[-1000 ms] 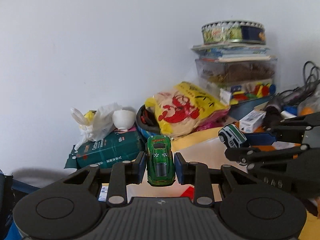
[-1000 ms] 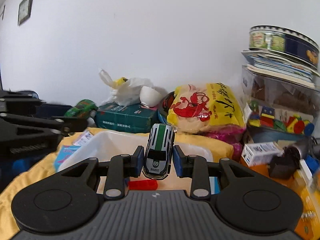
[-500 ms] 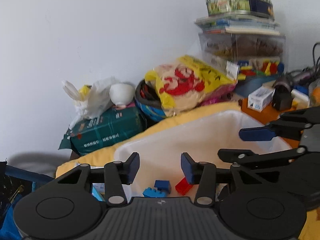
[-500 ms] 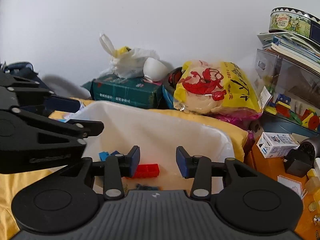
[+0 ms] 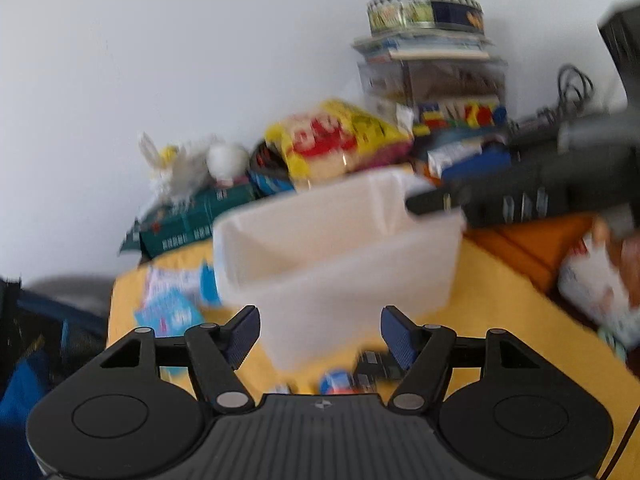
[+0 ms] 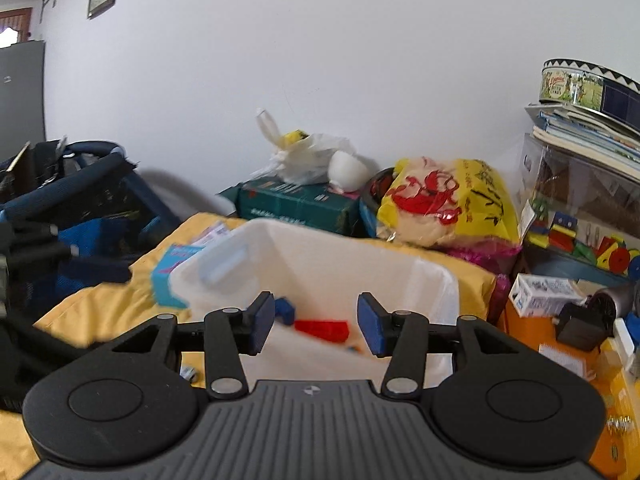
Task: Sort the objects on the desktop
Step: 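Move both open tools back over the toy pile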
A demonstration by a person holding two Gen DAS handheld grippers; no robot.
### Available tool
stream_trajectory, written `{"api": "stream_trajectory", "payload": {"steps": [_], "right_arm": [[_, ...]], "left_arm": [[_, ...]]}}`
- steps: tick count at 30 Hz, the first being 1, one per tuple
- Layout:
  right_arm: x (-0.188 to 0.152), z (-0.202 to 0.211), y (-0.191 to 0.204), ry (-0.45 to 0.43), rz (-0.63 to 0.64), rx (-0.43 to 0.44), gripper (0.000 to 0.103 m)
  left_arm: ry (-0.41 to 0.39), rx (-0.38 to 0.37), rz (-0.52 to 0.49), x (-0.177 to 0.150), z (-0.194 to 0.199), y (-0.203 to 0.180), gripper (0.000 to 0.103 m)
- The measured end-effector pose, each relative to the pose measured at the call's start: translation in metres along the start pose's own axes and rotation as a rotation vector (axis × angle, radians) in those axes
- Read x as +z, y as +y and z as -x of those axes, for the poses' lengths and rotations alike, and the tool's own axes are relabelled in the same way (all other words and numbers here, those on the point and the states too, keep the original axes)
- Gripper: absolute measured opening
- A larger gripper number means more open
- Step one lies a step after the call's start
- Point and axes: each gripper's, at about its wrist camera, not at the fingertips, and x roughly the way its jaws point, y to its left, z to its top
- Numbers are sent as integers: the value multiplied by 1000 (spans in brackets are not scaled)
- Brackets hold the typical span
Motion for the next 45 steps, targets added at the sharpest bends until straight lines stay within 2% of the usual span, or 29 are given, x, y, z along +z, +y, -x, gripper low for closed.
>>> {"api": "stream_trajectory", "payload": {"steps": [5, 9, 12, 15, 17, 20, 23, 25, 28, 30, 32, 34, 38, 42, 44, 45], "right_arm": [[-22, 18, 5, 64, 18, 37, 50], [-62, 12, 10, 207, 17, 77, 49], [-94, 2, 20, 318, 44, 112, 44], [-116, -4, 37, 381, 78, 134, 41], [-123, -7, 44, 389, 63, 145, 39], [-121, -14, 49, 360, 47, 105, 39], [-118, -21, 59, 325, 108, 74, 32], [-121, -28, 62, 335, 116, 68, 30], [-127, -39, 63, 366, 89, 12, 32], [-130, -46, 59, 381, 53, 26, 32], [-130, -45, 57, 370, 41, 38, 21], [-129, -39, 59, 357, 75, 11, 12], [-131, -33, 51, 368, 56, -4, 11], [-128, -35, 48, 369, -1, 8, 15], [-127, -32, 53, 352, 15, 6, 27], [-128, -29, 55, 345, 23, 6, 29]], "left_arm": [[85, -28, 21, -45, 10, -15, 71], [193, -76, 35, -78, 1, -28, 69], [256, -140, 23, -93, -9, -39, 64], [291, -134, 4, -104, -15, -46, 63], [299, -138, 16, -107, -13, -43, 63], [298, -128, 24, -108, -11, -41, 63], [287, -134, 19, -106, -10, -42, 63], [274, -136, -10, -106, -7, -46, 63], [265, -135, -46, -105, -7, -51, 63], [263, -134, -59, -104, -9, -52, 63], [263, -107, -64, -100, -14, -52, 63], [256, -90, -35, -91, -23, -45, 63], [236, -63, 9, -67, -48, -32, 62], [278, -80, 70, -56, -79, -25, 60], [312, -77, 95, -57, -91, -23, 42], [325, -86, 119, -59, -96, -19, 38]]}}
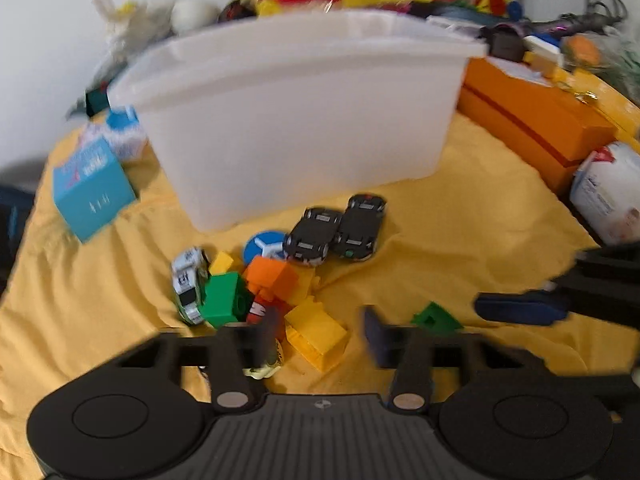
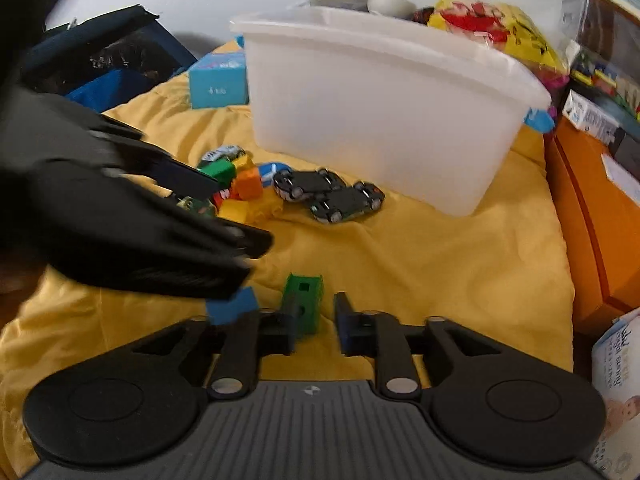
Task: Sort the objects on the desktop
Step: 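Move both open tools back over the toy pile, then grasp the yellow lego brick with the left tool while the right tool grasps the green brick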
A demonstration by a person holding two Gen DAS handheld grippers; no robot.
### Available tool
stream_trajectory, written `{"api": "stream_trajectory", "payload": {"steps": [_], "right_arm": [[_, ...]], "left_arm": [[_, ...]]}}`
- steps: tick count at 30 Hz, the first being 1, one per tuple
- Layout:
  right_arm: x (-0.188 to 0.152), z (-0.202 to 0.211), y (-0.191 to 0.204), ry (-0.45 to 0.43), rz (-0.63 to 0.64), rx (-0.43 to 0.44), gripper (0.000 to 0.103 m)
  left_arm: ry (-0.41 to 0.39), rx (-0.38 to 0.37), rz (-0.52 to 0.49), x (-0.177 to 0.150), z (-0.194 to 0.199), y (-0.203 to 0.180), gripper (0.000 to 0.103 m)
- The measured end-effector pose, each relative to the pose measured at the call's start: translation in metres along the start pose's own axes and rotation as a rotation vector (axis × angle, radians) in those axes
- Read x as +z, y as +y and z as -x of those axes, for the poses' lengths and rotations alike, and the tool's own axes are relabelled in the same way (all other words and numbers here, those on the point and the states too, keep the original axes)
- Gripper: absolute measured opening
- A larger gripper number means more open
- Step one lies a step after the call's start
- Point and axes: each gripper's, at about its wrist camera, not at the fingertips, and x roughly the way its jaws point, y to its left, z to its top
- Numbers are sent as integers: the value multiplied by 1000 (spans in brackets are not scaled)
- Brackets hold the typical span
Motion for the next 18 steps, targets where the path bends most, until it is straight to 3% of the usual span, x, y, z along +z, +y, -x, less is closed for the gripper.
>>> {"api": "stream_trajectory", "payload": {"steps": [4, 8, 12, 15, 18], "right_arm": [[-5, 1, -1, 6, -19, 6, 31], [-7, 0, -6, 2, -68, 19, 49], [-4, 0, -4, -9, -82, 22, 53], [-1, -5, -3, -5, -104, 23, 55], [1, -8, -3, 5, -107, 22, 55]], "left_arm": [[-28, -23, 18, -6, 12, 11, 38], [-57, -92, 52, -20, 48, 24, 38], [-66, -232, 136, -51, 73, 34, 38], [-62, -331, 169, -71, 65, 29, 38], [-26, -325, 195, -85, 55, 26, 38]]}}
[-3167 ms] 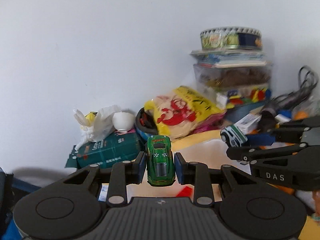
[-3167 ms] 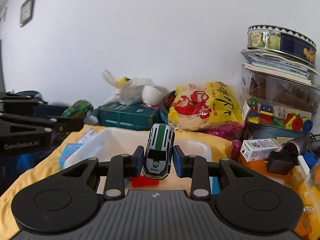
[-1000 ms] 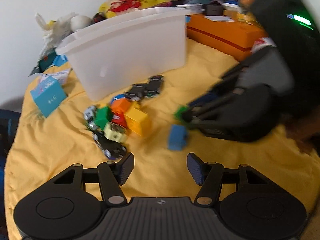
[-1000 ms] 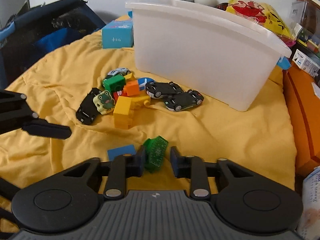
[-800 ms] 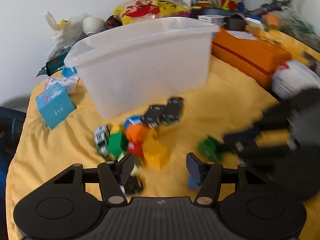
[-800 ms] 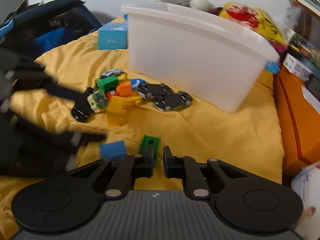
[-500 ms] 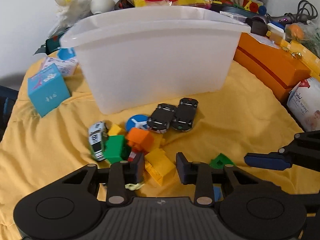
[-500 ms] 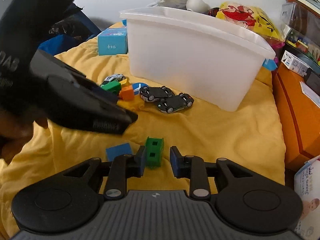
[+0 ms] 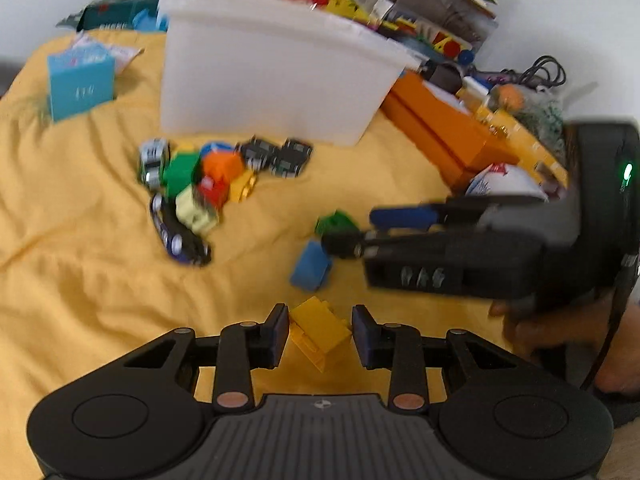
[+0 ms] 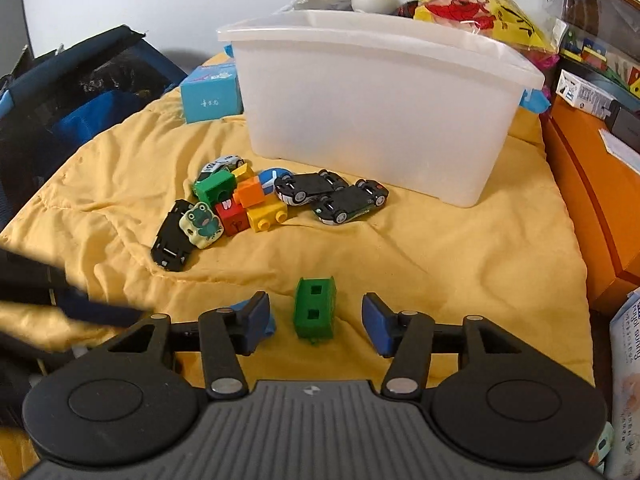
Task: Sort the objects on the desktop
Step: 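Grasp the yellow lego brick with the left tool while the right tool grasps the green brick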
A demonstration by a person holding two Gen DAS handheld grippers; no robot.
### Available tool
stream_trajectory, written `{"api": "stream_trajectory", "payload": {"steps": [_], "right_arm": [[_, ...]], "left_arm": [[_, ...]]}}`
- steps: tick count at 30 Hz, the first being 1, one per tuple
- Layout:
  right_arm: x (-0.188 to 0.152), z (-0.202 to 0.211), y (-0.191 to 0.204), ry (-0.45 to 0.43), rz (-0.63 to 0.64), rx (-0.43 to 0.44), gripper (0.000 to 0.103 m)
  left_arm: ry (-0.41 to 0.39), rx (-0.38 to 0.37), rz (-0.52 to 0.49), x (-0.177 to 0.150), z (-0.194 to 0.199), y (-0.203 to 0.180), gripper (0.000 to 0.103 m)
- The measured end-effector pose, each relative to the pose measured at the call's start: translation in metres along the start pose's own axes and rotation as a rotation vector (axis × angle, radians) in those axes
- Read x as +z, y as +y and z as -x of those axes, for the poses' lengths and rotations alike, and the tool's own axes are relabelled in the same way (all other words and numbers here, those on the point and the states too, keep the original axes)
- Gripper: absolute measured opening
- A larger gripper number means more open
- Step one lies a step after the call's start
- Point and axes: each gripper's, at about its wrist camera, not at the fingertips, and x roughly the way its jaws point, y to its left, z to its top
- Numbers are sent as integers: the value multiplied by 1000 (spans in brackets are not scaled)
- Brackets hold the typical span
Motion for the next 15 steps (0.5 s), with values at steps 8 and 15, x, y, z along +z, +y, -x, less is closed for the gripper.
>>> {"api": "stream_trajectory", "payload": {"steps": [8, 15], "right_arm": [[-7, 3, -13, 5, -30, 14, 55], [-1, 0, -4, 2, -28, 44, 55]], "left_arm": [[-64, 142, -42, -3, 24, 9, 47], [-61, 172, -190, -6, 31, -15, 56]]}}
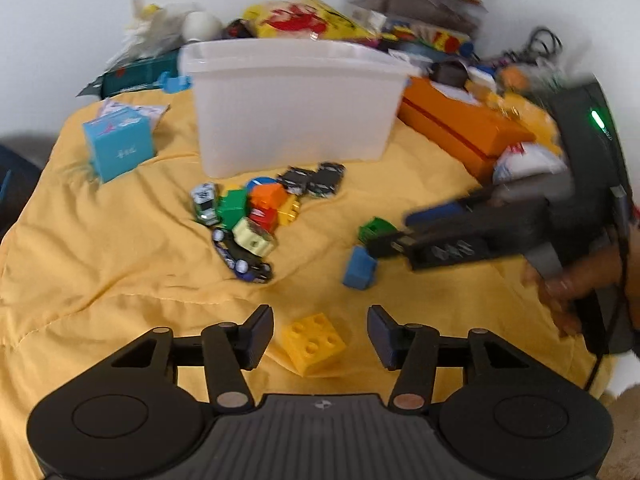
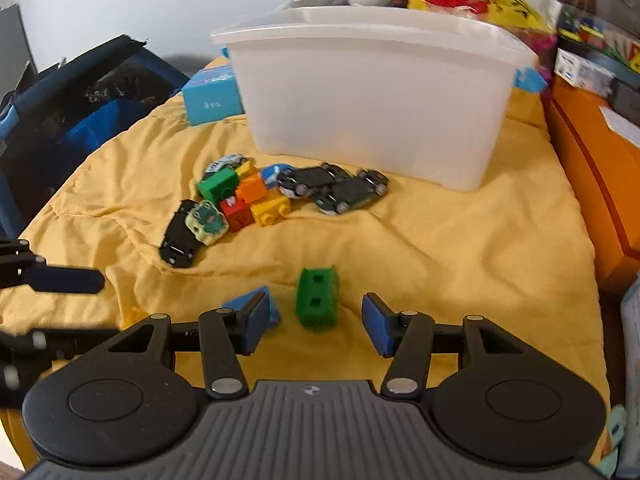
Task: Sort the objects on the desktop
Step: 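Grasp the yellow lego brick with the left tool while the right tool grasps the green brick, then carry both bricks over the white bin and open both tools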
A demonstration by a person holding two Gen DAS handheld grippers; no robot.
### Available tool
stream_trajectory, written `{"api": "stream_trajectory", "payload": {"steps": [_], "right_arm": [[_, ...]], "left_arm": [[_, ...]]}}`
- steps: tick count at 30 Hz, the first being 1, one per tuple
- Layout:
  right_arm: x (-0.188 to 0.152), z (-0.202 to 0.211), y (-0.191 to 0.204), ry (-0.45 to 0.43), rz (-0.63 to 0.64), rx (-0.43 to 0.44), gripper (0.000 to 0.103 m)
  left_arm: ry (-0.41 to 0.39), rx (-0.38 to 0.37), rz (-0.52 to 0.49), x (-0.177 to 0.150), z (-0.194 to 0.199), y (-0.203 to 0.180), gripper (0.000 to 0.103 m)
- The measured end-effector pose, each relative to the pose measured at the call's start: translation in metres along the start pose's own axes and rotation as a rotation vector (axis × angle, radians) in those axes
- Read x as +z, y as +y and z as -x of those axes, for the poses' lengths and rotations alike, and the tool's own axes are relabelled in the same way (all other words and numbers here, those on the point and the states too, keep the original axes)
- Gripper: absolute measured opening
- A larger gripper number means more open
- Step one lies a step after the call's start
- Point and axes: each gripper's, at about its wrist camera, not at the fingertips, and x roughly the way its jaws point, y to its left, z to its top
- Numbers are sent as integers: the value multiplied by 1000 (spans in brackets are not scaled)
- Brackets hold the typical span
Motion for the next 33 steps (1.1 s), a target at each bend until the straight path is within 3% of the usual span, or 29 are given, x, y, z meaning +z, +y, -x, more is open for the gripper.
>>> {"api": "stream_trajectory", "payload": {"steps": [4, 5, 6, 11, 13, 24, 28, 33], "right_arm": [[6, -16, 5, 22, 38, -58, 50], [6, -18, 4, 35, 53, -65, 27], [6, -19, 4, 54, 69, -68, 25], [-4, 0, -3, 51, 100, -31, 24], [-5, 6, -2, 50, 126, -38, 24], [-20, 0, -9, 105, 81, -28, 26], [-9, 8, -14, 87, 54, -10, 24], [37, 40, -30, -61, 30, -17, 24]], "left_arm": [[60, 41, -9, -4, -12, -10, 56], [74, 64, -14, -5, -15, -11, 56], [80, 81, -17, -5, -18, -12, 56], [88, 76, 26, -3, -24, -8, 52], [114, 86, 37, -4, -32, -7, 42], [115, 45, -7, 5, -31, -10, 40], [-19, 85, -45, 30, -8, -8, 40], [-240, 134, -107, 95, 27, -2, 40]]}}
